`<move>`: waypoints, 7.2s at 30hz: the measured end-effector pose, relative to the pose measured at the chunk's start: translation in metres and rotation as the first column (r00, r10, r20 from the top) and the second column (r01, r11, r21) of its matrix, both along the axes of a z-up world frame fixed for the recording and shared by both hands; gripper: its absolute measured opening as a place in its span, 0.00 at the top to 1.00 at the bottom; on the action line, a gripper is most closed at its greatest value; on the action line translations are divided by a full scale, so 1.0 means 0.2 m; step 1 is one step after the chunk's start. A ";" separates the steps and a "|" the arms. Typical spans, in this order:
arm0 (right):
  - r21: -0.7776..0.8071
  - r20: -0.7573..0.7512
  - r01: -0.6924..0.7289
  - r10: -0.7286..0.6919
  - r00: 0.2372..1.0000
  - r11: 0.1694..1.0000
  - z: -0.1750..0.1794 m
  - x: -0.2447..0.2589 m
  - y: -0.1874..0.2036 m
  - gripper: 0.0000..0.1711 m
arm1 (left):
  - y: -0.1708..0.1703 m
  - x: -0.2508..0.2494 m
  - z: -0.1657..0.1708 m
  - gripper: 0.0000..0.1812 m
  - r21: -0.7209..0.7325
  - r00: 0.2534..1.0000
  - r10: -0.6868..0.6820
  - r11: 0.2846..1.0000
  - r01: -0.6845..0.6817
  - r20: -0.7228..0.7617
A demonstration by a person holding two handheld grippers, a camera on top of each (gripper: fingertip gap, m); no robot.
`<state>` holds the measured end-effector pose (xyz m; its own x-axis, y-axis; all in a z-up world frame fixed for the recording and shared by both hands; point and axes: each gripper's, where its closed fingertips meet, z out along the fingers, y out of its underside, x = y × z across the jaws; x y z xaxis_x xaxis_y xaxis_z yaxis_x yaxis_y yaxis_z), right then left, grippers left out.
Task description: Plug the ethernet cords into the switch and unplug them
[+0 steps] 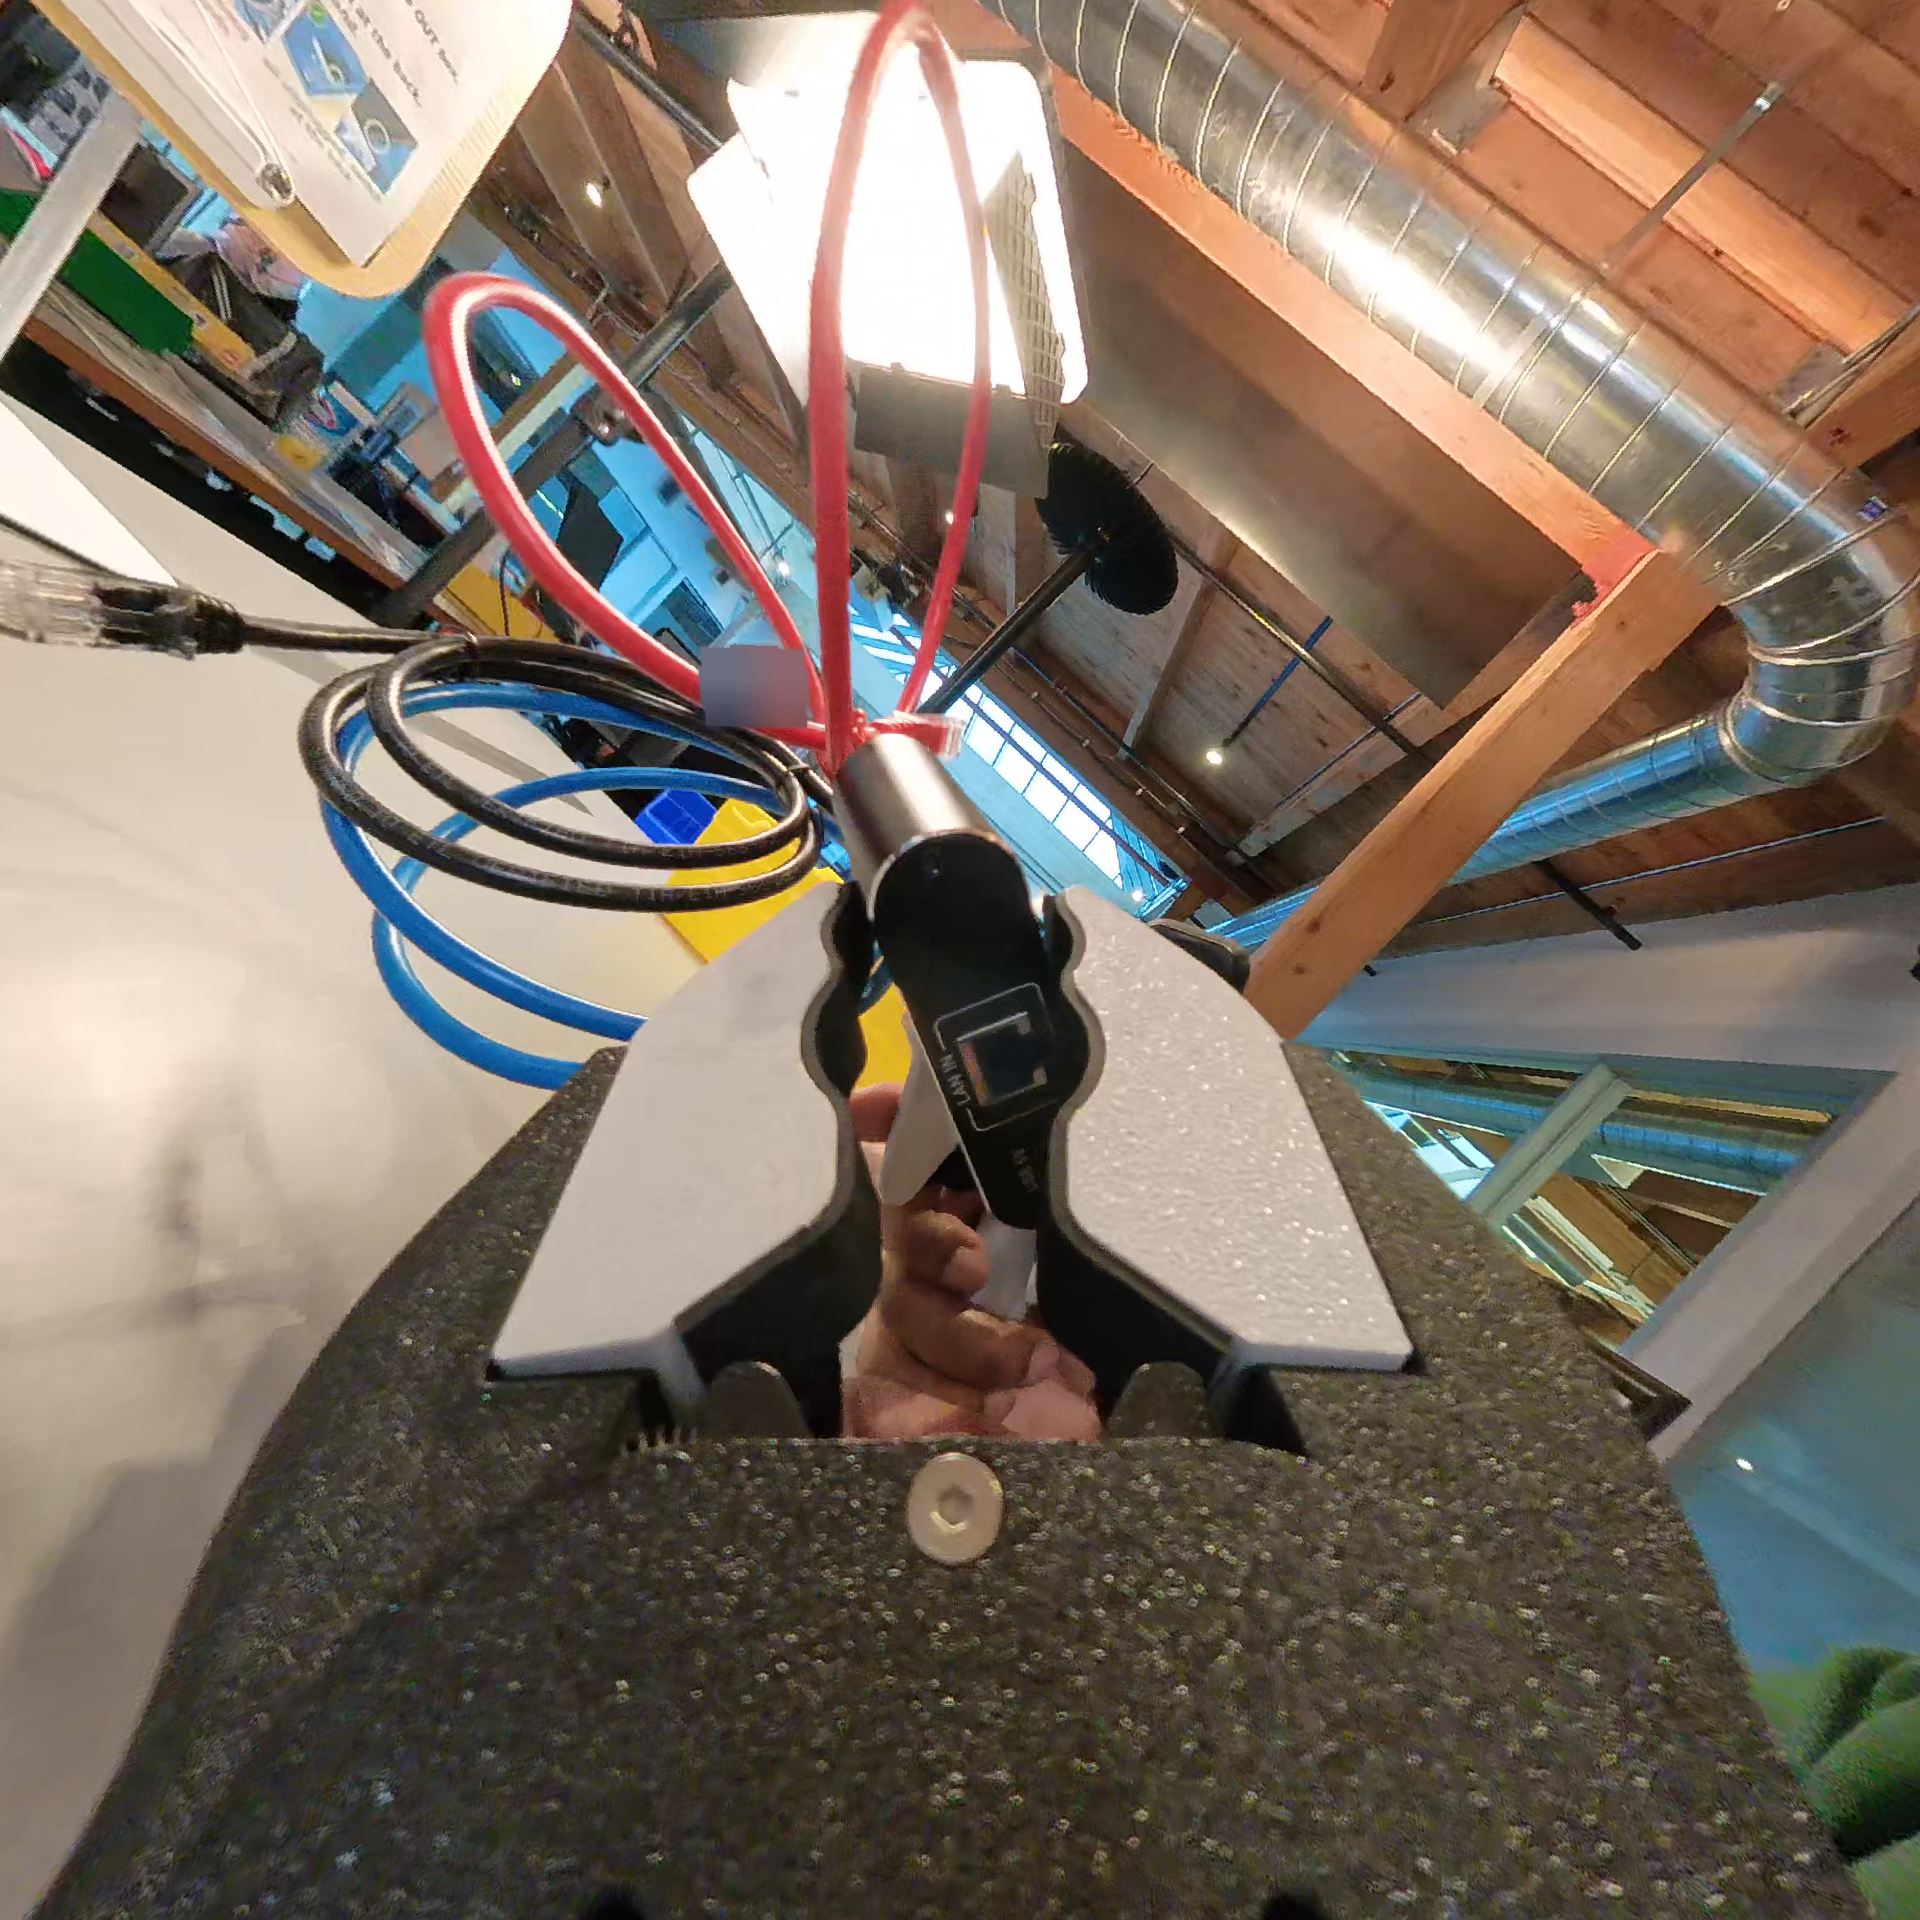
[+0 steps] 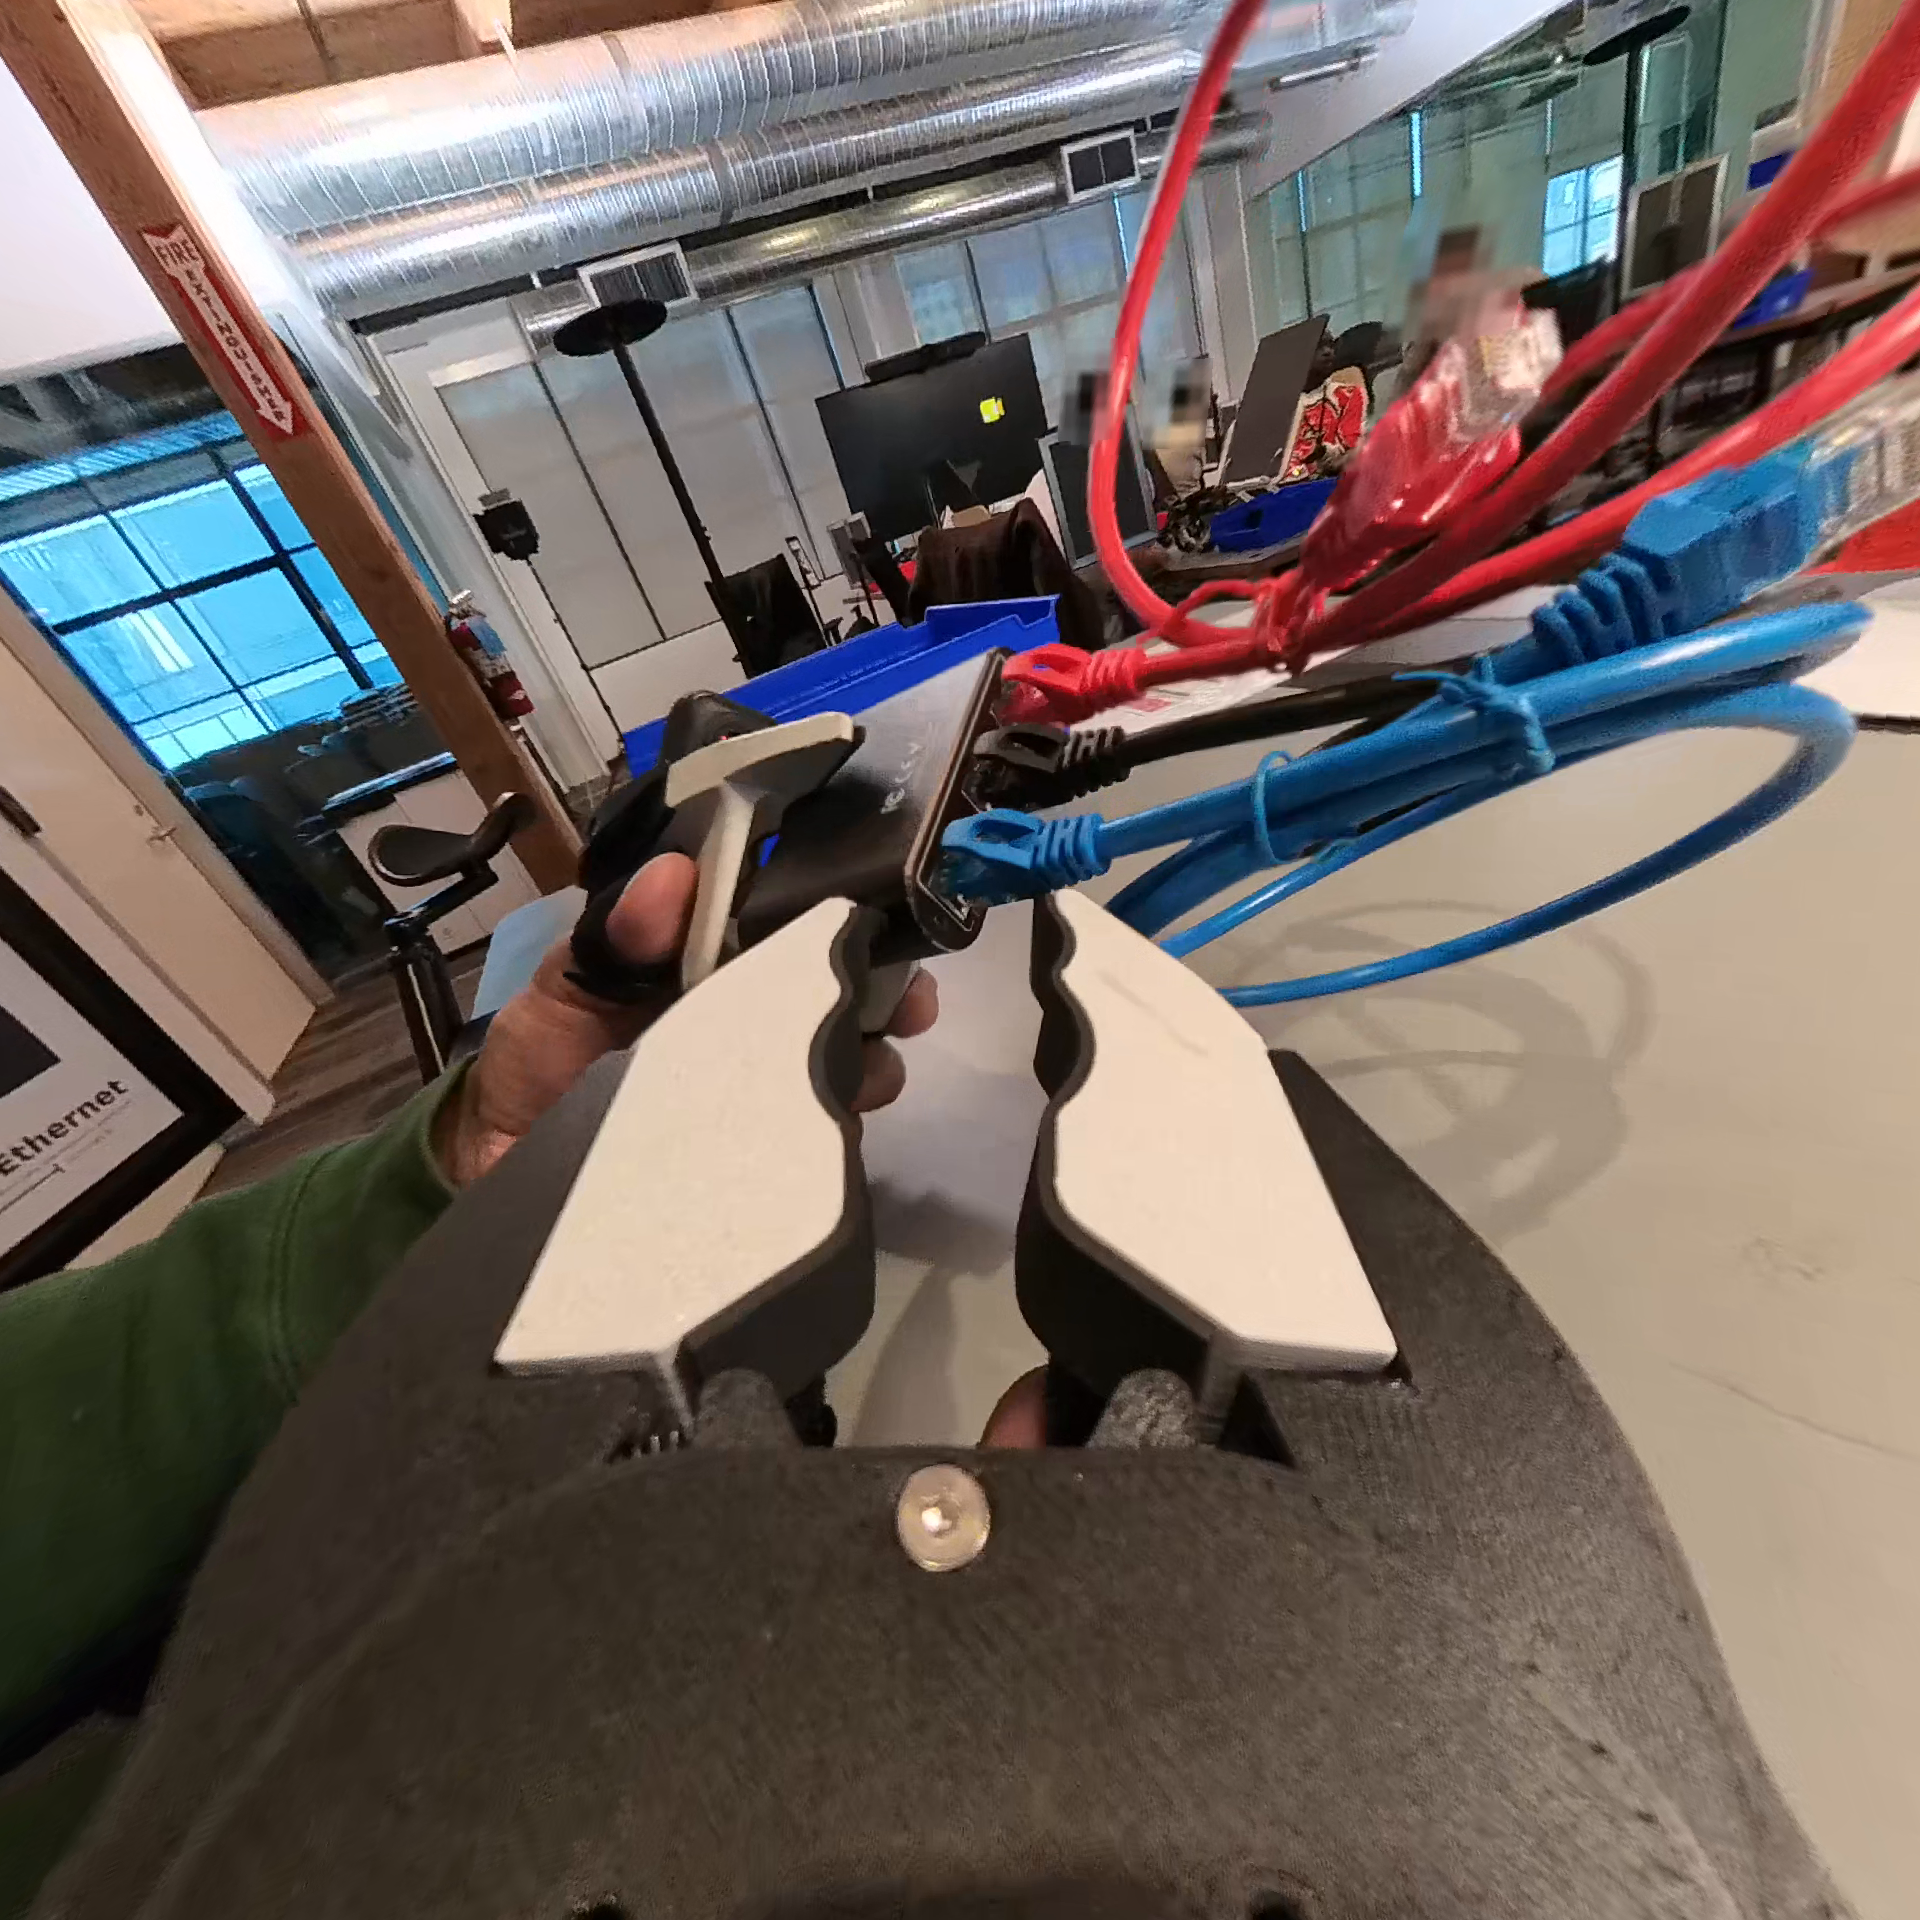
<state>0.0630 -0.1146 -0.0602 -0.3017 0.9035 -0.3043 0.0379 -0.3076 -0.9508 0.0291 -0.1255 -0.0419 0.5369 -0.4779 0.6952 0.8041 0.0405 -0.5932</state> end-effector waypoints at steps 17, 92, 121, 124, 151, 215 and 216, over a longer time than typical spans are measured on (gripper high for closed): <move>-0.078 0.053 -0.138 0.142 0.988 0.987 -0.03 -0.03 -0.12 0.80 | -0.08 -0.05 0.13 0.85 0.171 0.995 0.101 0.980 -0.102 0.012; -0.291 -0.037 -0.137 0.132 0.991 0.947 0.06 0.02 0.01 0.80 | 0.01 0.17 0.01 0.82 -0.002 0.972 -0.038 0.999 0.038 -0.234; 0.007 -0.035 -0.033 0.033 0.999 0.999 0.03 0.08 0.07 0.79 | -0.01 0.07 -0.01 0.83 -0.031 0.958 0.073 0.996 -0.085 -0.278; 0.036 -0.032 -0.091 0.092 0.995 0.995 0.02 0.13 0.07 0.76 | 0.04 0.19 -0.06 0.83 -0.094 0.918 -0.028 0.996 -0.010 -0.396; 0.099 -0.025 -0.239 0.243 0.970 0.966 0.02 0.23 -0.02 0.82 | 0.02 0.44 -0.12 0.83 -0.153 0.733 -0.185 0.982 0.111 -0.655; 0.241 -0.088 -0.139 0.164 0.983 0.961 0.09 0.28 -0.02 0.92 | 0.03 0.53 -0.19 0.84 -0.247 0.666 -0.299 0.953 0.175 -0.684; 0.214 -0.090 -0.154 0.176 0.980 0.965 0.10 0.28 -0.02 0.92 | 0.03 0.54 -0.20 0.84 -0.247 0.660 -0.301 0.953 0.177 -0.688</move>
<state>0.1193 -0.1181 -0.0408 -0.4728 0.8779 -0.0756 -0.0344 -0.1041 -0.9940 0.1368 -0.1191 -0.0809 0.7774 -0.5883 0.2228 0.1046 -0.2283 -0.9680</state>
